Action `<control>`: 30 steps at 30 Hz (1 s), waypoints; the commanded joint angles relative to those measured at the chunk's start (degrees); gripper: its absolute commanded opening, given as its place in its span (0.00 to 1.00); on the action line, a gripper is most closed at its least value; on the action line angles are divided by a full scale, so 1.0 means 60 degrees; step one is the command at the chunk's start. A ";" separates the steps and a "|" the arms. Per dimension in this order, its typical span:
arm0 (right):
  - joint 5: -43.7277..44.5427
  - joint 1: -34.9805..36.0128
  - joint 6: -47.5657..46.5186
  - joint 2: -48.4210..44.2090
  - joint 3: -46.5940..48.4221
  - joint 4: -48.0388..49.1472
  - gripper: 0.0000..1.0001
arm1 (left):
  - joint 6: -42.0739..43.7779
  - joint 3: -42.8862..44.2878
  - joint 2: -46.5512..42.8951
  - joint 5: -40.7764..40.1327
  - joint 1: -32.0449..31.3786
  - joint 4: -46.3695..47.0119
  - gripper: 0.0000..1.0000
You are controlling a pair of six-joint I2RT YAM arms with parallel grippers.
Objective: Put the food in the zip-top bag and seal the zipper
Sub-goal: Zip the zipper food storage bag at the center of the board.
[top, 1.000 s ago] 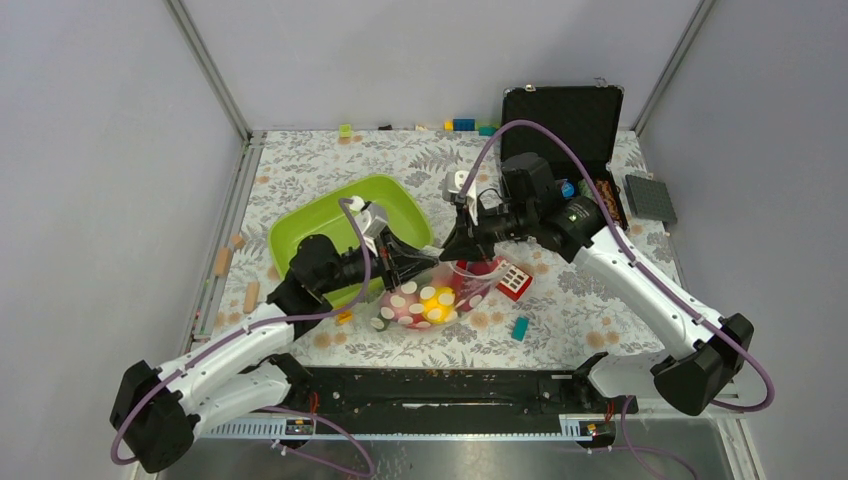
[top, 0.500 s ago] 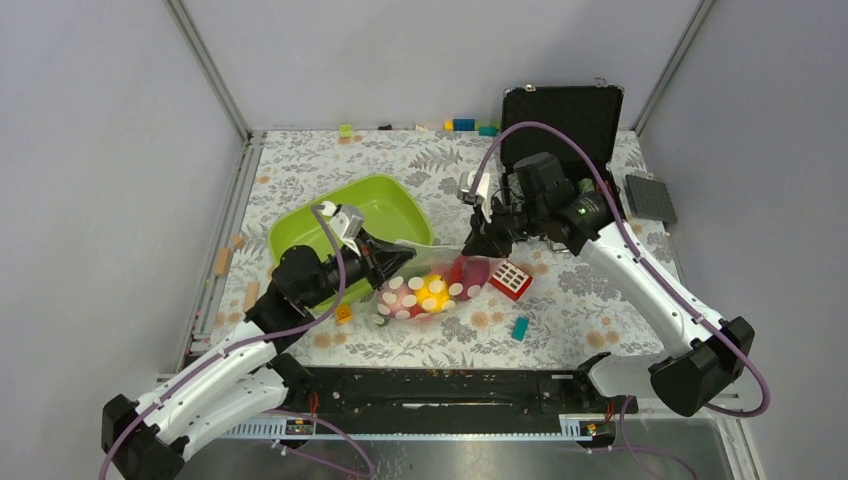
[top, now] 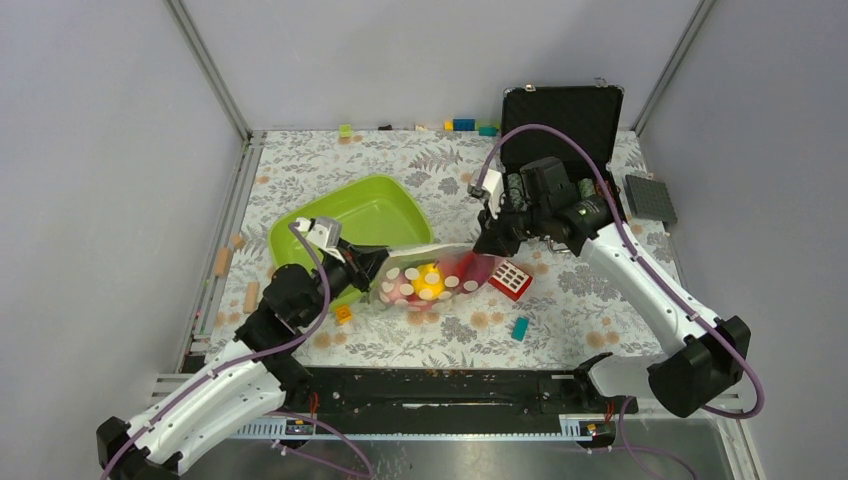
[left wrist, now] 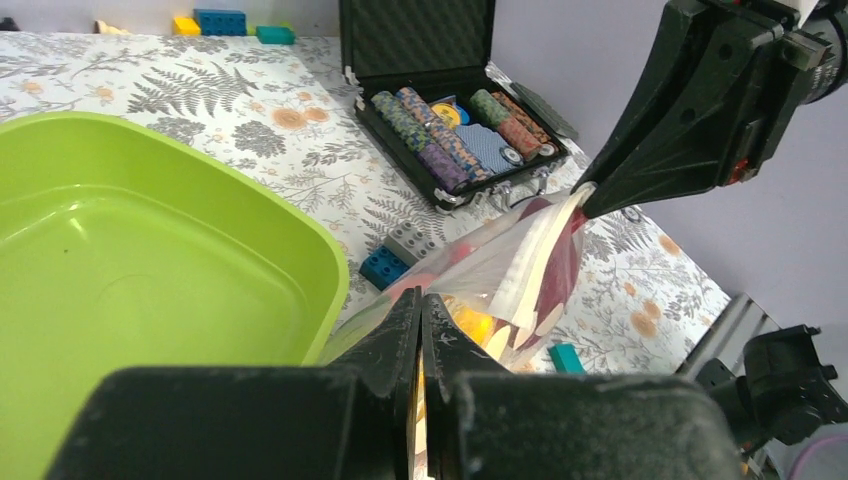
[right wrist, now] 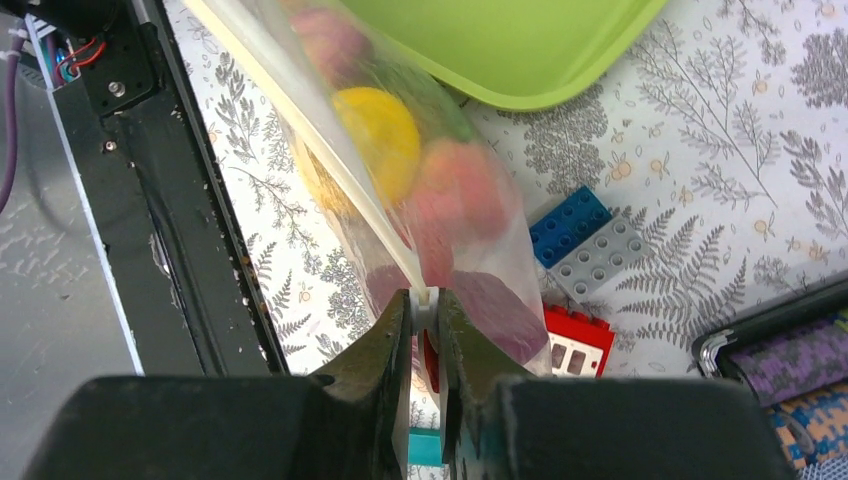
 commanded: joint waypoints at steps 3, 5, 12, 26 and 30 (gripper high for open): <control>0.0514 -0.0720 0.0539 -0.0322 0.0156 -0.0771 0.00 | 0.0651 0.0108 -0.0026 -0.1530 0.0303 0.0482 0.00; -0.0823 -0.0661 0.0932 -0.0273 0.0528 -0.0580 0.00 | 0.0814 0.0380 0.0346 -0.0565 0.0298 0.0551 0.00; -0.0746 0.1192 0.1991 -0.0209 0.2284 -0.0819 0.00 | 0.1394 0.1739 0.1903 0.3198 0.0302 0.0896 0.98; -0.0379 0.1493 0.2165 0.0554 0.3198 -0.1929 0.00 | 0.5449 0.4808 0.4385 0.7155 0.0270 -0.2418 0.88; -0.1092 0.1498 0.1842 0.0298 0.3022 -0.1848 0.00 | 0.6135 0.5401 0.5006 0.7509 0.0253 -0.3216 0.86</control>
